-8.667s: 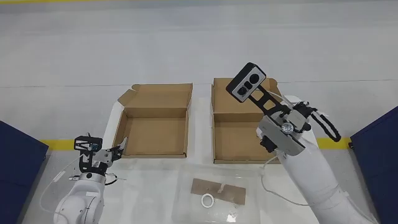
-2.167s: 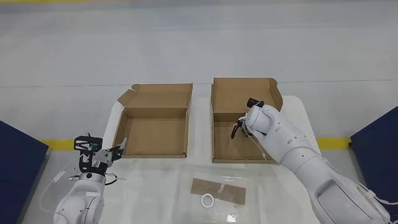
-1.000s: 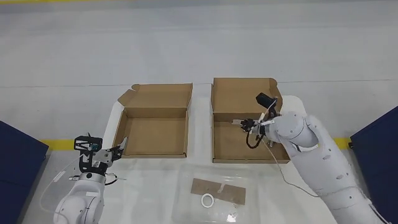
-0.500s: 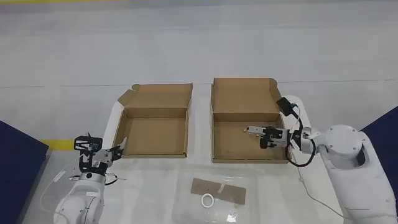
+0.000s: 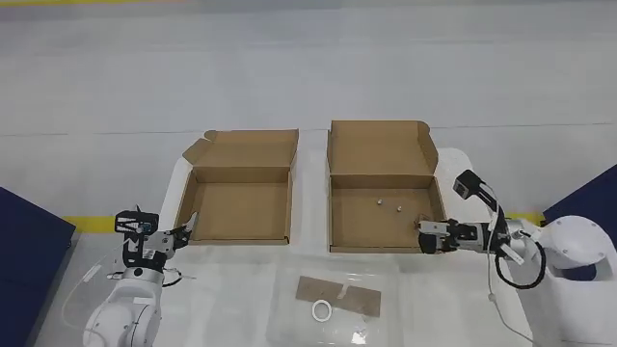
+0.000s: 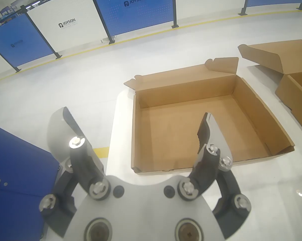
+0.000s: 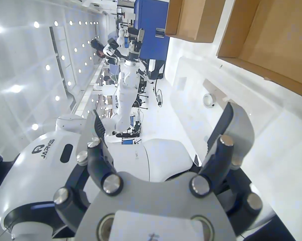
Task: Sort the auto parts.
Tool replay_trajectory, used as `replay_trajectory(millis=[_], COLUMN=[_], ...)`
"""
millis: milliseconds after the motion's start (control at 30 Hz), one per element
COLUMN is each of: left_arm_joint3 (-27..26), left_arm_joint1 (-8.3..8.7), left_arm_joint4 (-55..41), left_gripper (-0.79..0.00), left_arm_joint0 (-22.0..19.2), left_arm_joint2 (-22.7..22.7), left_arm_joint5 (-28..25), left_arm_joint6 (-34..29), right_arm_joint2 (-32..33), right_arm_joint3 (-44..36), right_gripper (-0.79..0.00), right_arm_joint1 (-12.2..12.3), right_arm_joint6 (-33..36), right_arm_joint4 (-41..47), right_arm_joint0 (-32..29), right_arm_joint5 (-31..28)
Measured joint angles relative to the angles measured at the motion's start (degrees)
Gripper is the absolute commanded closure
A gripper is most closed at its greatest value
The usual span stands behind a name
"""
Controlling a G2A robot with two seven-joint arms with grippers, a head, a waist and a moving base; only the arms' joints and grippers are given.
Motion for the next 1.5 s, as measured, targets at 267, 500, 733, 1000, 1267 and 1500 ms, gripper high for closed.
replay_trajectory(millis=[267, 500, 733, 1000, 1267, 1500], left_arm_joint3=[0.00, 0.00, -2.25, -11.05, -10.81, -15.33], left_arm_joint1=[0.00, 0.00, 0.13, 0.84, 0.82, 1.03], left_arm_joint4=[0.00, 0.00, 1.28, 1.32, 1.33, -0.73], left_gripper=[-0.785, -0.785, -0.785, -0.785, -0.785, -0.785], left_arm_joint0=[0.00, 0.00, 0.38, 1.97, 1.96, -0.23], left_arm_joint2=[0.00, 0.00, 0.36, 1.60, 1.58, 2.60], left_arm_joint5=[0.00, 0.00, -2.67, -14.88, -14.28, -19.18], left_arm_joint6=[0.00, 0.00, -1.50, -24.10, -21.05, -24.81], right_arm_joint2=[0.15, 0.15, 0.15, 0.15, 0.15, 0.15], right_arm_joint3=[0.25, 0.25, 0.25, 0.25, 0.25, 0.25], right_gripper=[-0.785, -0.785, -0.785, -0.785, -0.785, -0.785], right_arm_joint1=[0.21, 0.21, 0.21, 0.21, 0.21, 0.21], right_arm_joint6=[1.36, 1.36, 1.36, 1.36, 1.36, 1.36], right_arm_joint4=[-0.03, -0.03, -0.03, -0.03, -0.03, -0.03], right_arm_joint0=[-0.17, -0.17, -0.17, -0.17, -0.17, -0.17], right_arm_joint5=[-0.89, -0.89, -0.89, -0.89, -0.89, -0.89])
